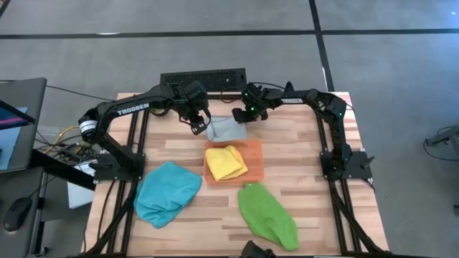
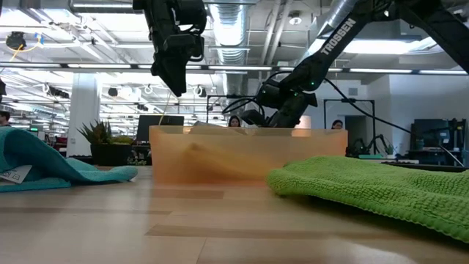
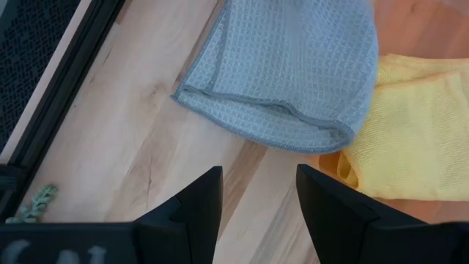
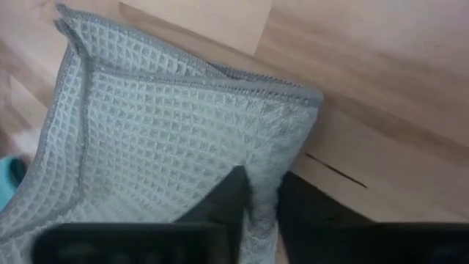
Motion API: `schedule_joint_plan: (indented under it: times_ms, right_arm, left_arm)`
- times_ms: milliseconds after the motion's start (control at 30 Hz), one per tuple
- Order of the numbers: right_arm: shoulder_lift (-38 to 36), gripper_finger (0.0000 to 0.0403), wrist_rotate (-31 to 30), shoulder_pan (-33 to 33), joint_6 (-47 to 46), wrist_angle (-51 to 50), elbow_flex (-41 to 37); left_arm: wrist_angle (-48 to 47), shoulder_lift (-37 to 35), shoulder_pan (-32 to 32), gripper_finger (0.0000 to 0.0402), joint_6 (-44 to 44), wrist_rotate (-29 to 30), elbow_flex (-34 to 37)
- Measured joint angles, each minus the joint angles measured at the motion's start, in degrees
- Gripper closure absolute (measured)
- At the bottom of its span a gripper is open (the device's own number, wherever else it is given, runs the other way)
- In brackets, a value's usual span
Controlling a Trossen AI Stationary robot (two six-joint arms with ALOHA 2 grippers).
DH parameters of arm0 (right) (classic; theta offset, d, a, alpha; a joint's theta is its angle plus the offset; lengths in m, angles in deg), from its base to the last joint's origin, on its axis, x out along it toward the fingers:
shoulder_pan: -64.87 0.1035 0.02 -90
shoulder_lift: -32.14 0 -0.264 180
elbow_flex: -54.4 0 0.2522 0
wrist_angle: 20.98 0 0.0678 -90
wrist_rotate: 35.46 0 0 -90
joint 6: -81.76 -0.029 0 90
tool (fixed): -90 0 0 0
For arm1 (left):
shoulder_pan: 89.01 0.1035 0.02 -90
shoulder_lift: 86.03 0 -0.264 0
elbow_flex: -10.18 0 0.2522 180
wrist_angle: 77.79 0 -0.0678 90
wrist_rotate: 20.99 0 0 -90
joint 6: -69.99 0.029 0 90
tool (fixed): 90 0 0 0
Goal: Sort microfiber towel by color & place in baskets
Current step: Stack the gray towel on top of the yellow towel into the orange bin
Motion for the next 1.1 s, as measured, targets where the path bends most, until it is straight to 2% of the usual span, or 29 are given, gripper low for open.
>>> schedule_joint_plan:
  times_ms: [100,167,333,700,1100]
  right_arm:
    - [0.0,0.0372,0.0,0.0,0.3,0.0,0.0]
    - [0.0,0.039,0.0,0.0,1.7,0.1,0.0]
    - [-0.4,0.0393,0.3,0.0,3.4,0.6,0.0]
    - [-8.8,0.0398,1.4,0.0,5.2,5.1,0.0]
    - [-15.5,0.0399,0.1,0.0,5.6,8.5,0.0]
  left_arm:
    - [0.0,0.0,0.0,0.0235,0.0,0.0,0.0]
    - [0.0,0.0,0.0,0.0235,0.0,0.0,0.0]
    - [0.0,0.0,0.0,0.0235,0.0,0.0,0.0]
    - [0.0,0.0,0.0,0.0235,0.0,0.0,0.0]
    - [-0.2,0.0,0.0,0.0235,0.0,0.0,0.0]
